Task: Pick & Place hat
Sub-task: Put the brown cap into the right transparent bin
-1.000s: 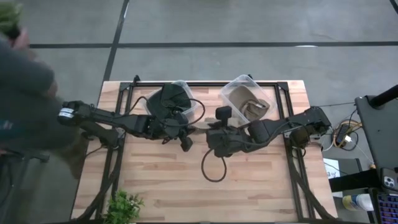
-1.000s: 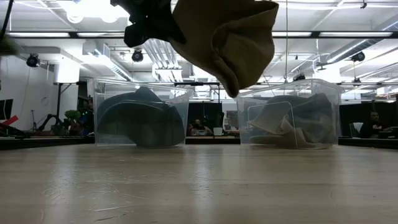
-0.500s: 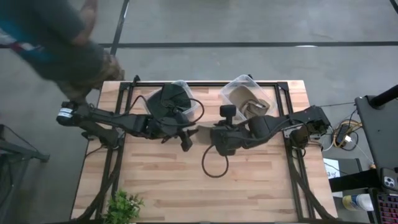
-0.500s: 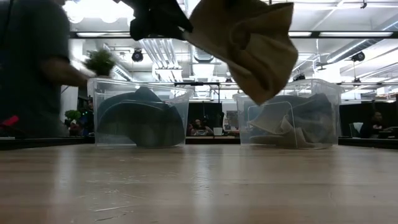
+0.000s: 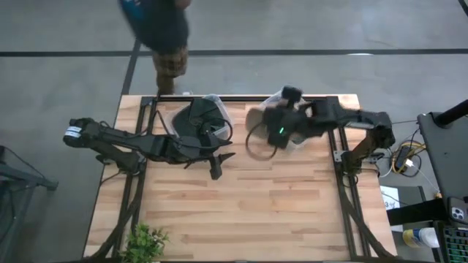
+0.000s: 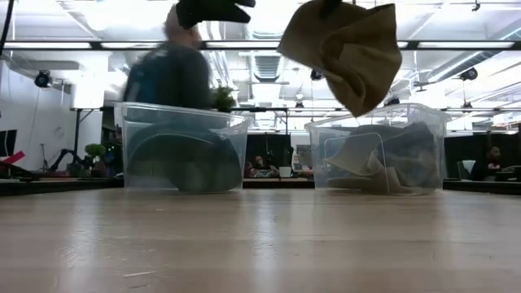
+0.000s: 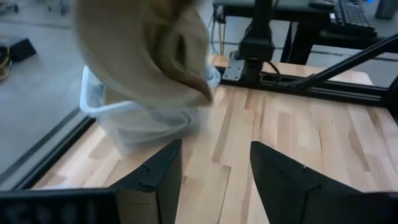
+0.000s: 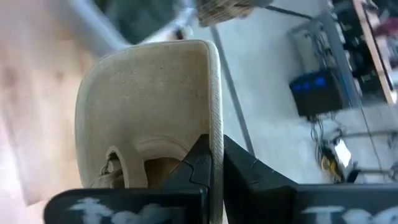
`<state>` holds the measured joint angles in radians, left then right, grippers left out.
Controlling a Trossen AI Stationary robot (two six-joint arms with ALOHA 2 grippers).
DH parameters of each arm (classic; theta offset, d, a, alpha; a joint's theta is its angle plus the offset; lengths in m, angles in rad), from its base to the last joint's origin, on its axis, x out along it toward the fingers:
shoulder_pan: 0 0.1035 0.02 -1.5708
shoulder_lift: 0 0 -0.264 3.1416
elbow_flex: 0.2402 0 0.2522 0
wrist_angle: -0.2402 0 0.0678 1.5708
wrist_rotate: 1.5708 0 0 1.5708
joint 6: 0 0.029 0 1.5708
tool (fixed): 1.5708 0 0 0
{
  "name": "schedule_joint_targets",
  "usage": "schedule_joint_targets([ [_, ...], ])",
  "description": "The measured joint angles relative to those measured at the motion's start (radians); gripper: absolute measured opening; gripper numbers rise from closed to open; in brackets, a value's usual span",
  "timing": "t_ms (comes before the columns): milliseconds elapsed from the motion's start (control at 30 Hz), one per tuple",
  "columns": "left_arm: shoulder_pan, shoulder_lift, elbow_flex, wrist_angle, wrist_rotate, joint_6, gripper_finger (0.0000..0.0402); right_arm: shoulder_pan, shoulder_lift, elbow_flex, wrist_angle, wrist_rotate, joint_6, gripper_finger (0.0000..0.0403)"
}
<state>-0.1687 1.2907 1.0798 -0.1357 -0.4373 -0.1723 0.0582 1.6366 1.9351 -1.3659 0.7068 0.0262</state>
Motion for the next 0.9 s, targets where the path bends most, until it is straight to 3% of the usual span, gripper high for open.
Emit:
schedule_joint_targets([
  [200, -0.012, 0.0, 0.0, 0.018, 0.001, 0.039, 0.0181, -0.19, -0.06, 0.066, -0.035, -0.025, 0.009, 0.0011],
  [400, -0.012, 0.0, 0.0, 0.019, 0.001, 0.041, 0.0181, -0.434, -0.081, 0.055, -0.045, -0.288, 0.018, 0.0011],
  [533, -0.012, 0.0, 0.0, 0.022, 0.001, 0.041, 0.0181, -0.554, -0.068, 0.033, -0.043, -0.32, -0.004, 0.0012],
  [633, -0.012, 0.0, 0.0, 0.023, 0.001, 0.04, 0.0181, -0.615, -0.051, 0.017, -0.041, -0.388, -0.006, 0.0012],
  [767, -0.012, 0.0, 0.0, 0.023, 0.001, 0.04, 0.0181, -0.667, -0.031, -0.031, -0.039, -0.554, 0.025, 0.0012],
  [900, -0.012, 0.0, 0.0, 0.023, 0.001, 0.04, 0.0181, -0.687, -0.004, -0.075, -0.039, -0.575, 0.055, 0.0013],
])
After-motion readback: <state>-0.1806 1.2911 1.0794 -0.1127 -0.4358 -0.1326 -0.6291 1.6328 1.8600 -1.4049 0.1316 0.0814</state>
